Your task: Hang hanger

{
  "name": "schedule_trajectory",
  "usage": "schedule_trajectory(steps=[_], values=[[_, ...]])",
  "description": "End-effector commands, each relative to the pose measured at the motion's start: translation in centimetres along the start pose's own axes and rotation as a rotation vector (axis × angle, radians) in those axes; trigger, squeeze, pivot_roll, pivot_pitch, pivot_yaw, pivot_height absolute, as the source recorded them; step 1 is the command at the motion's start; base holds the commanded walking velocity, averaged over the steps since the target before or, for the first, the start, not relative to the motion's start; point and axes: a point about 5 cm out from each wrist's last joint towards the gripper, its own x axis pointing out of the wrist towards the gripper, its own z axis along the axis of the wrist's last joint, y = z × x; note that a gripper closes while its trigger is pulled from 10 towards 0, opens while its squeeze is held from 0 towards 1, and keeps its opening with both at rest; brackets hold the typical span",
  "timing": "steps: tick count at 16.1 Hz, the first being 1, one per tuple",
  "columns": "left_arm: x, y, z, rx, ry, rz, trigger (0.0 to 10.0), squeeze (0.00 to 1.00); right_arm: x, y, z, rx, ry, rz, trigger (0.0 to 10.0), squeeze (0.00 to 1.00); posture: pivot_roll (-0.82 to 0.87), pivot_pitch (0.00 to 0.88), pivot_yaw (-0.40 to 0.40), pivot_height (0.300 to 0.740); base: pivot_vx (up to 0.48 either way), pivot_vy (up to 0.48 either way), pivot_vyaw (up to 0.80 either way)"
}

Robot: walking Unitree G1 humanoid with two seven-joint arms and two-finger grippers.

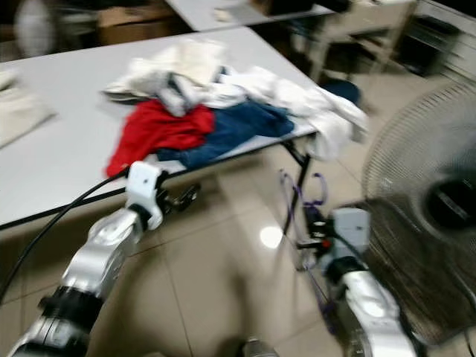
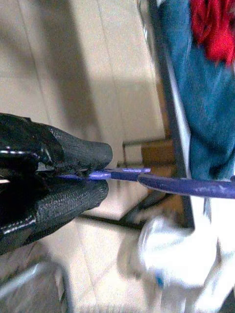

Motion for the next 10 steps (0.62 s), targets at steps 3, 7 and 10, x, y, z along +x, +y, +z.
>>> schedule_trajectory(steps=[3, 7, 10], values=[[1.1, 1.1, 0.4, 0.044, 0.01, 0.036, 10.0, 0.0, -0.6, -4.4, 0.5, -0.022, -0.021, -0.048, 10.0, 0.0, -0.23, 0.081, 0.036, 0.74, 0.0, 0.0, 0.0], [-1.2, 1.5, 1.0, 0.02, -0.126, 0.088, 10.0, 0.0, -0.2, -9.5, 0.8, -0.037, -0.032, -0.068, 10.0, 0.0, -0.25, 0.102, 0.045, 0.74, 0.0, 0.0, 0.0], [-4.9, 0.2, 1.0, -0.051, -0.235, 0.125, 10.0, 0.0, 1.3, -14.2, 0.8, 0.017, 0.002, -0.097, 10.0, 0.0, -0.21, 0.101, 0.001, 0.74, 0.303, 0.0, -0.53]])
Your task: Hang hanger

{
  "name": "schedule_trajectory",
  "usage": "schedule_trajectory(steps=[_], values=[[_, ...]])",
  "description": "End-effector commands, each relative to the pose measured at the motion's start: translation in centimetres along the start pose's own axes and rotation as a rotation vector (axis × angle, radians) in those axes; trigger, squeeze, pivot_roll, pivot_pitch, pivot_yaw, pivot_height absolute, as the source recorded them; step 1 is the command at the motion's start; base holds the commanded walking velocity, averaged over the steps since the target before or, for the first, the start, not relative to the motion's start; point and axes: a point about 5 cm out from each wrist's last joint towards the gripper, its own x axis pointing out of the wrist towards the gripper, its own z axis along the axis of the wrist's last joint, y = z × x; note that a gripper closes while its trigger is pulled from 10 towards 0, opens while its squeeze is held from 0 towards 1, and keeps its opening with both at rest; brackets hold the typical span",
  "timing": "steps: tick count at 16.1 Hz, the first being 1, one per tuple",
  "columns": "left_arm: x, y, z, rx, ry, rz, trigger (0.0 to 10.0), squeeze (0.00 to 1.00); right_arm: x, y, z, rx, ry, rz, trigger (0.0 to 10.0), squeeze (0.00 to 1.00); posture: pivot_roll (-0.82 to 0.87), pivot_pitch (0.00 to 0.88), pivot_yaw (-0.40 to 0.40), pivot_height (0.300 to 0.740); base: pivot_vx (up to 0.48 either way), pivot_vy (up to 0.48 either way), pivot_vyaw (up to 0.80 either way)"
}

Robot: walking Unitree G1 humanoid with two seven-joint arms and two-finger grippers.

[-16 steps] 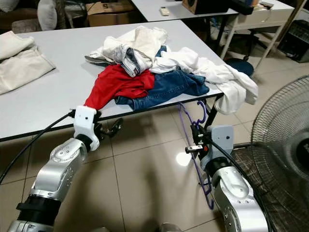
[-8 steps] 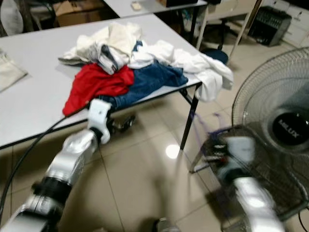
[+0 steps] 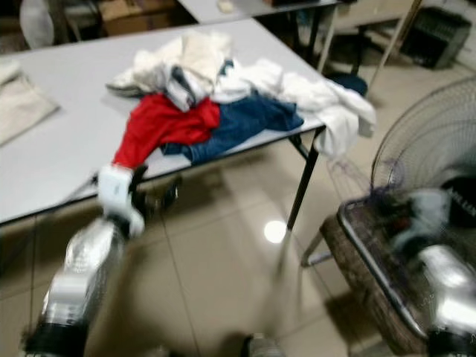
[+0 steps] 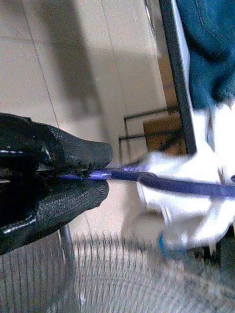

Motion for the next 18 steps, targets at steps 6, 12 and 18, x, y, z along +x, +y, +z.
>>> schedule_trajectory(steps=[6, 12, 18], values=[[-1.1, 1.1, 1.8, 0.018, -0.048, 0.098, 10.0, 0.0, -1.9, -3.9, 0.6, -0.055, 0.003, 0.158, 10.0, 0.0, -0.18, 0.066, -0.031, 0.74, 0.46, 0.0, -0.13], [-2.0, 1.4, 1.6, -0.003, -0.022, 0.114, 10.0, 0.0, 1.9, 26.0, 1.9, -0.215, -0.268, 0.829, 10.0, 0.0, -0.15, 0.036, -0.063, 0.74, 0.315, 0.0, 0.0], [-3.2, 0.9, 0.9, 0.033, 0.053, 0.028, 10.0, 0.0, 0.8, 28.3, 2.0, -0.139, -0.252, 0.833, 10.0, 0.0, -0.11, 0.016, -0.087, 0.74, 0.0, 0.0, 0.0]])
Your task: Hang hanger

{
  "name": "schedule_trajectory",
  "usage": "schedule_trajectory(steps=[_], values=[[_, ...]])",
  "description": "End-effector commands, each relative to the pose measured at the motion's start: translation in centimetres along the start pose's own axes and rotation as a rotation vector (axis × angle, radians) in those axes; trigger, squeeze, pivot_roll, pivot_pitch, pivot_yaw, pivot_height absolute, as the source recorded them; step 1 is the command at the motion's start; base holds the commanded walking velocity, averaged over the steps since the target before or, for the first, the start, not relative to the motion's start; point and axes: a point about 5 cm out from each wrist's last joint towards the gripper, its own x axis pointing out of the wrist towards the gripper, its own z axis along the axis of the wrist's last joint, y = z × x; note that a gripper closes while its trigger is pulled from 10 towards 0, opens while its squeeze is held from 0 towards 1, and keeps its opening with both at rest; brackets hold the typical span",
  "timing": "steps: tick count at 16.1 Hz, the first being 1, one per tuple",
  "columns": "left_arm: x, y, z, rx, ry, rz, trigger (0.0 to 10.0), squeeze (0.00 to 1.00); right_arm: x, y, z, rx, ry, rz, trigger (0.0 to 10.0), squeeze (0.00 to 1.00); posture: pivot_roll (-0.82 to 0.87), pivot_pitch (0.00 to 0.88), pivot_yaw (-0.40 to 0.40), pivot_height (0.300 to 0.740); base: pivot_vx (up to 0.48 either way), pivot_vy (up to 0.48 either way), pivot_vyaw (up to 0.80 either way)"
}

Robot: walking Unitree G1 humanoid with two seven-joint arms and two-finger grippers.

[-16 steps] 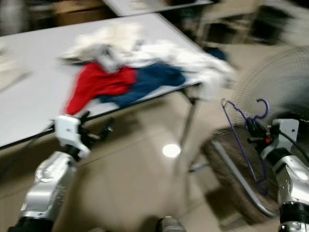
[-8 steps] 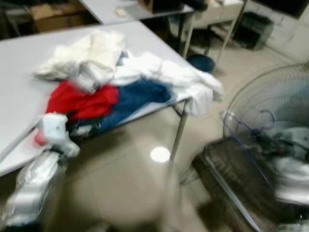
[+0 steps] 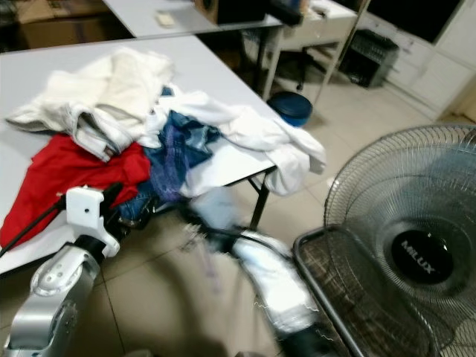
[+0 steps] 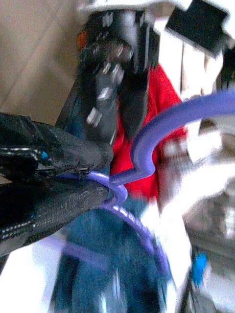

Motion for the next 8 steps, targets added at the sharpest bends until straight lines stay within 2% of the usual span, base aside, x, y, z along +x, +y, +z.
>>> schedule_trajectory(steps=[1, 2, 4, 5, 8], values=[[0.1, -0.6, 0.3, -0.006, -0.015, -0.027, 10.0, 0.0, -1.4, -0.6, 1.0, 0.022, -0.004, -0.064, 10.0, 0.0, -0.11, 0.016, -0.076, 0.74, 0.0, 0.0, 0.0], [0.0, -0.7, 0.3, -0.011, -0.019, -0.028, 10.0, 0.0, -2.5, -1.1, 1.4, 0.022, 0.001, -0.105, 10.0, 0.0, -0.12, 0.015, -0.068, 0.74, 0.0, 0.0, 0.0], [-0.1, -0.8, 0.6, -0.027, -0.028, -0.031, 10.0, 0.0, -6.3, -2.8, 1.9, 0.013, 0.03, -0.237, 10.0, 0.0, -0.12, 0.014, -0.049, 0.74, 0.0, 0.0, 0.0], [-0.1, -0.7, 0.7, -0.026, -0.029, -0.03, 10.0, 0.0, -7.4, -3.1, 2.0, 0.018, 0.037, -0.28, 10.0, 0.0, -0.13, 0.017, -0.038, 0.74, 0.0, 0.0, 0.0], [0.5, -0.4, 1.1, -0.018, -0.033, -0.014, 10.0, 0.0, -9.3, -3.4, 3.0, 0.024, 0.06, -0.383, 10.0, 0.0, -0.14, 0.026, -0.005, 0.74, 0.0, 0.0, 0.0]])
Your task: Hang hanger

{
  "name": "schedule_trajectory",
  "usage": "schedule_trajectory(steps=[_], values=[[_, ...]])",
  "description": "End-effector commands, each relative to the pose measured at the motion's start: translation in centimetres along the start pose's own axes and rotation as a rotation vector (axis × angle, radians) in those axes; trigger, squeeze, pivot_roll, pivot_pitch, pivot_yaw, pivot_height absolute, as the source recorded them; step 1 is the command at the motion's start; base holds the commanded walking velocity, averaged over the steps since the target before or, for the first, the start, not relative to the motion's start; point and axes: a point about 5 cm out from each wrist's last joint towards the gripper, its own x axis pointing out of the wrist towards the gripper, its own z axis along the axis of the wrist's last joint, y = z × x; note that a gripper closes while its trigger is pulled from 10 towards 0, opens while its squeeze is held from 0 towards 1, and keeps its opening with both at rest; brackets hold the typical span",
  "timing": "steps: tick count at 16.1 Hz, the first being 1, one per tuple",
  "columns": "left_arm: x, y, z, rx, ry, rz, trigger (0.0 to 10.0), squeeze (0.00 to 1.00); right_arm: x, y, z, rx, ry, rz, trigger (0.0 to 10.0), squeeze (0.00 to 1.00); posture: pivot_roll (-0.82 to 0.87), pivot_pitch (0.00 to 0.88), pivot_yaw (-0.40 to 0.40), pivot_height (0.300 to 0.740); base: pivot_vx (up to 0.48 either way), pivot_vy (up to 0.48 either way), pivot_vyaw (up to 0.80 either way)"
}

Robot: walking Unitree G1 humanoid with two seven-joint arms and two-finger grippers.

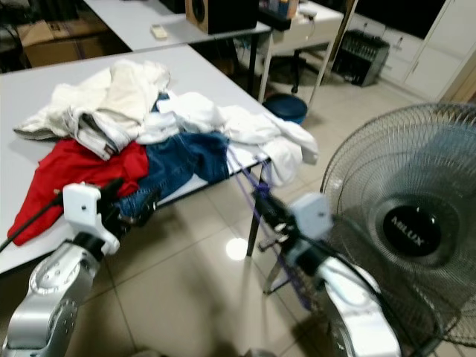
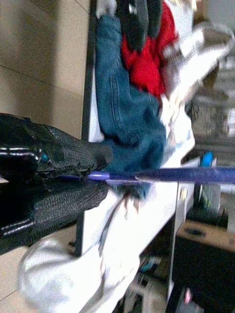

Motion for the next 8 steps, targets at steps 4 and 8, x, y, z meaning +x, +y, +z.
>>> schedule_trajectory(steps=[4, 8], values=[[-1.1, 0.3, 1.0, 0.012, -0.027, 0.067, 10.0, 0.0, -1.7, 0.3, 0.1, 0.022, 0.077, -0.045, 10.0, 0.0, -0.13, 0.038, -0.011, 0.74, 0.0, 0.0, 0.0], [-2.0, 1.4, 1.3, -0.001, -0.017, 0.017, 10.0, 1.0, -0.8, 0.1, -1.1, 0.03, 0.163, -0.088, 10.0, 0.0, -0.11, 0.037, -0.026, 0.74, 0.0, 0.0, 0.0]])
